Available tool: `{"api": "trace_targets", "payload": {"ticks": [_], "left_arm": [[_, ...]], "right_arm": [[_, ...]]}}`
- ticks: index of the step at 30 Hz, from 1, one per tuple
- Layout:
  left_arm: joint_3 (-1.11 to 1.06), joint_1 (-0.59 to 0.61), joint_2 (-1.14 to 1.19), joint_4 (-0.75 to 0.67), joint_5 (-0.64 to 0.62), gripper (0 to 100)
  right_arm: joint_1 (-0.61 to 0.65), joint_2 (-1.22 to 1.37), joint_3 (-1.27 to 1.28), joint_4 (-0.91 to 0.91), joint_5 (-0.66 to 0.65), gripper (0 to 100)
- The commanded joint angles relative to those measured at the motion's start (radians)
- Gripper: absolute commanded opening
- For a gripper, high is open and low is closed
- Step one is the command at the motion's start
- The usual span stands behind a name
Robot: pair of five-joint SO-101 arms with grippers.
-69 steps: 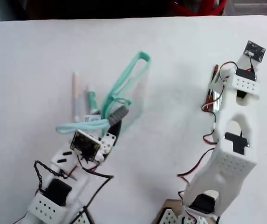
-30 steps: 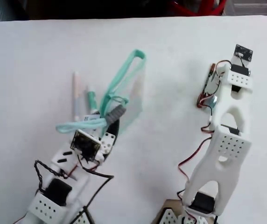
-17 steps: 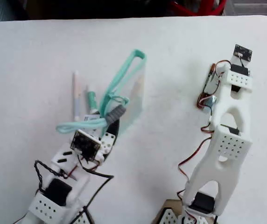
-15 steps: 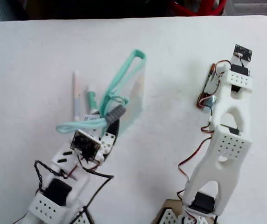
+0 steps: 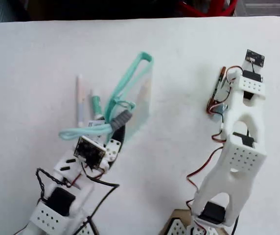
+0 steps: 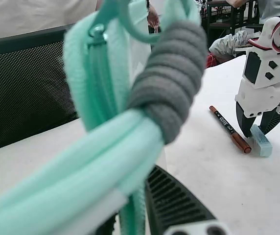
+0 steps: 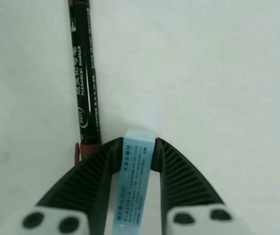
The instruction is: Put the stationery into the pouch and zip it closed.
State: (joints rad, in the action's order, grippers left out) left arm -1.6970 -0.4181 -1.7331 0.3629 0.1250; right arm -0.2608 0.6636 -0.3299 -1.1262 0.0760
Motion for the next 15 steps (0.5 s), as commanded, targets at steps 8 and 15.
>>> {"api": "trace_targets", "payload": {"ticks": [8, 15], "left_arm": [[0.002, 0.004, 0.004, -0.011, -0.003, 5], [0.003, 0.004, 0.004, -0.006, -0.003, 5]], "right_arm": [[0.056, -0.455, 0.540, 0.418, -0.071, 1.8], [0.085, -0.602, 0.743, 0.585, -0.110, 1.8]]}}
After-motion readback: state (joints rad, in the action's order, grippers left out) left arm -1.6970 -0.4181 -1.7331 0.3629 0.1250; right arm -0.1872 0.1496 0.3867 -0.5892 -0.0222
